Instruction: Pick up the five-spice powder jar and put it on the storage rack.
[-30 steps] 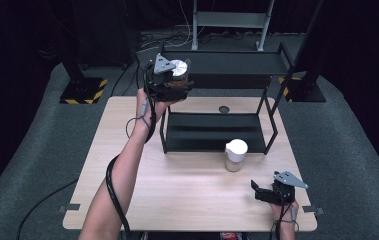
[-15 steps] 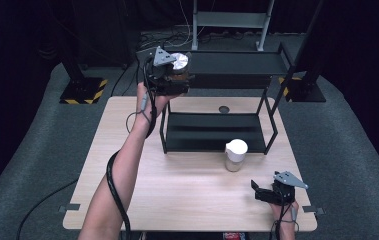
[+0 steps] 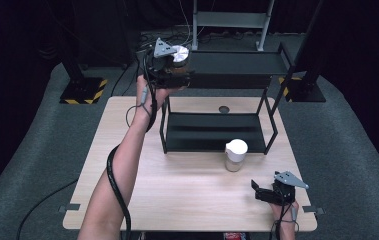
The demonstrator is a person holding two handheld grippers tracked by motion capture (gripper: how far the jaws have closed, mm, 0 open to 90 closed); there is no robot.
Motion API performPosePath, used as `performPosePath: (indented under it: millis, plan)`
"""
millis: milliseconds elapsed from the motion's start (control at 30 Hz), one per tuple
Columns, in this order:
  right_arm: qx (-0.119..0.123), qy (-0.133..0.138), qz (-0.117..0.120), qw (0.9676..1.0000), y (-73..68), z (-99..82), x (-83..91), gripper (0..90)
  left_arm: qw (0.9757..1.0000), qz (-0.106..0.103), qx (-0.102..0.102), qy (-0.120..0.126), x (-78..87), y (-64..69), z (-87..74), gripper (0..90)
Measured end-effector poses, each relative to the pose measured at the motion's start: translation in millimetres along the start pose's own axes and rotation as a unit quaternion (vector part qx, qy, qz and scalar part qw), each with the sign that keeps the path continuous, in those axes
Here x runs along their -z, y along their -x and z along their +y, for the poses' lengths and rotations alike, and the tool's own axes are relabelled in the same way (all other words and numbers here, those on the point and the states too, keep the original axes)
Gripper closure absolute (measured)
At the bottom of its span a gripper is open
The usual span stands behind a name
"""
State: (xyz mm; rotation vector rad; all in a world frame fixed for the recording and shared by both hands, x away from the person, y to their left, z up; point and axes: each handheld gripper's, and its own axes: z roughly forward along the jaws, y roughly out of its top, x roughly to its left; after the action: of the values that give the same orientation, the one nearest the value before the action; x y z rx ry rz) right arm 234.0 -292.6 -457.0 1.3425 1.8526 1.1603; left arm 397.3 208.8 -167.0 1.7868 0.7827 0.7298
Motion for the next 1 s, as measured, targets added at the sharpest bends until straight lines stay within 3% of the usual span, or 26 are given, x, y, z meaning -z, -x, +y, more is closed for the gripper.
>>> performPosePath:
  millis: [633,1000]
  plan:
    - [0.000,0.000,0.002,1.0000,0.9,0.0,-0.2,0.0,0.9997,0.017,0.005,-0.015,-15.8,-8.7,20.1,30.5]
    - [0.001,-0.001,0.003,1.0000,1.4,0.3,-0.4,0.0,0.9989,0.024,0.021,-0.035,-31.9,-18.9,29.5,30.5]
